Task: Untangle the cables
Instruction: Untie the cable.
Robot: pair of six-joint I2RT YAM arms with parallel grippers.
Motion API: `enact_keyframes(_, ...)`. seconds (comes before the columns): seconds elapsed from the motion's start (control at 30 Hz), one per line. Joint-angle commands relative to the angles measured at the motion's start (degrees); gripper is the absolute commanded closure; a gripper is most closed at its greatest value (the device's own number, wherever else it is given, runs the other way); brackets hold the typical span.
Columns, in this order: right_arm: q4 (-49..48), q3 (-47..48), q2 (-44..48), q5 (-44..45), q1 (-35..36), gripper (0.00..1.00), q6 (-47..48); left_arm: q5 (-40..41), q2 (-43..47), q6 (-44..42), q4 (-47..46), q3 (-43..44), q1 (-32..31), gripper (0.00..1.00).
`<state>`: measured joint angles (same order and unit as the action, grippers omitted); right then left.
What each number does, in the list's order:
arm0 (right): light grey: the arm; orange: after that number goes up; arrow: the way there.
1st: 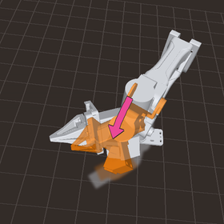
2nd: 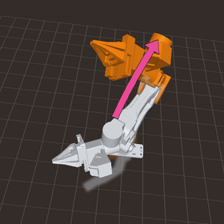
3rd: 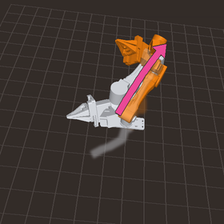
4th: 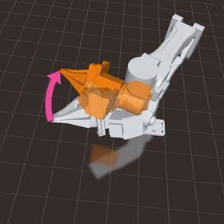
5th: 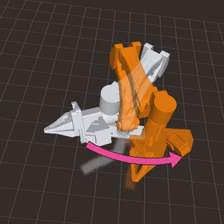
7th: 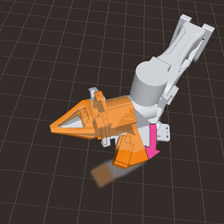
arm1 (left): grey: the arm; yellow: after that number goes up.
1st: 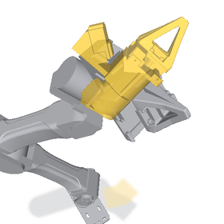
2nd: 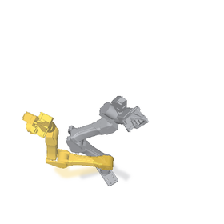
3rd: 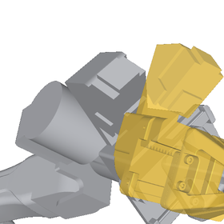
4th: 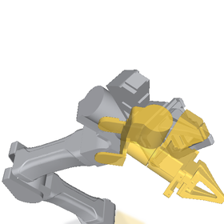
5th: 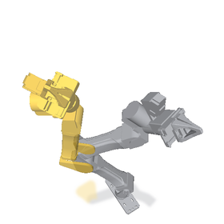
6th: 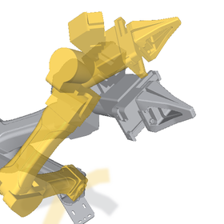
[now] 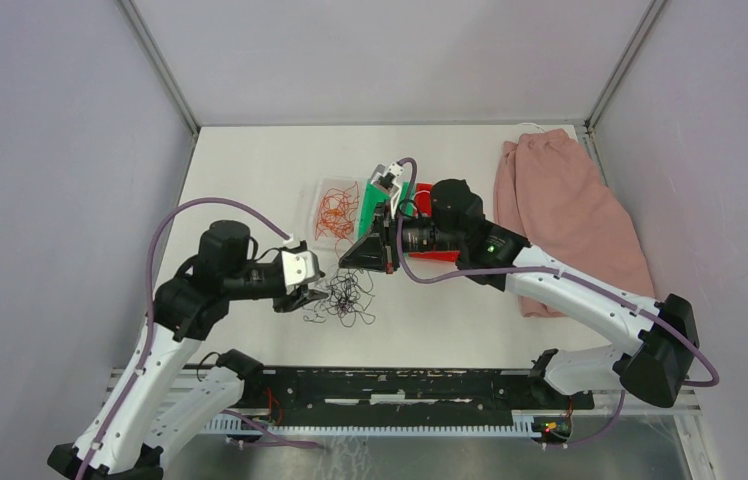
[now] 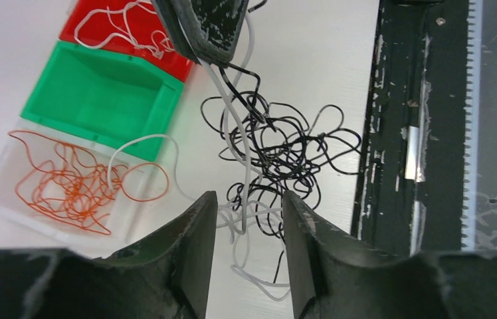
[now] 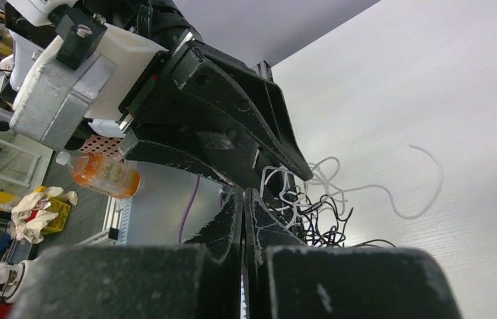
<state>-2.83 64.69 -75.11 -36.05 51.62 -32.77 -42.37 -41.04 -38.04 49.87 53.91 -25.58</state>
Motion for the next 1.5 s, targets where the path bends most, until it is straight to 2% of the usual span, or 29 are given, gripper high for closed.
enact_keyframes(0.0, -3.9, 2.2, -0.1, -1.1, 0.3, 1.00, -1.3, -1.0, 1.0, 2.8, -8.2, -0.4, 0.0, 0.58)
enact_keyframes(0.17, -3.8, 1.7, -0.1, -0.9, 0.4, 1.00, -1.6, -0.4, 1.3, 3.3, -9.0, -0.6, 0.0, 0.66)
enact_keyframes(0.27, -3.8, 1.4, 0.1, -1.0, 0.4, 1.00, -1.7, 1.4, 1.6, 3.6, -10.0, -1.4, -0.1, 0.76)
enact_keyframes(0.43, -2.9, 0.5, 1.1, -1.0, 0.4, 0.98, -1.5, 12.2, 3.0, 5.2, -15.2, -2.8, 0.0, 0.96)
enact_keyframes(0.53, -1.8, -0.5, 2.0, -1.2, 0.4, 0.91, -1.1, 18.2, 3.7, 6.1, -18.0, -2.2, 0.0, 0.97)
enact_keyframes(0.63, -0.8, -1.9, 2.8, -1.3, 0.4, 0.79, -0.9, 19.5, 5.1, 7.5, -21.0, -1.0, 0.0, 0.97)
enact_keyframes(0.77, 0.3, -4.1, 3.8, -1.9, 0.4, 0.64, -1.1, 14.8, 6.6, 7.1, -22.3, 1.2, 0.0, 0.97)
enact_keyframes(0.87, 2.9, -4.3, 4.9, -1.4, 0.3, 0.58, 0.0, 12.3, 7.7, 5.3, -22.6, 1.9, 0.0, 0.97)
enact_keyframes(1.07, 6.2, -0.9, 8.1, 6.1, 0.0, 0.42, 3.3, 9.1, 8.1, 2.9, -21.9, 3.3, 0.0, 0.97)
enact_keyframes(1.33, -4.0, 0.5, 2.5, 5.7, 0.1, 0.33, 2.1, 4.2, 6.2, 7.5, -21.4, 8.6, 0.1, 0.97)
enact_keyframes(1.47, -14.1, -1.9, 1.0, 5.5, 1.2, 0.31, 1.6, 2.1, 4.3, 13.5, -20.8, 12.0, 0.0, 0.97)
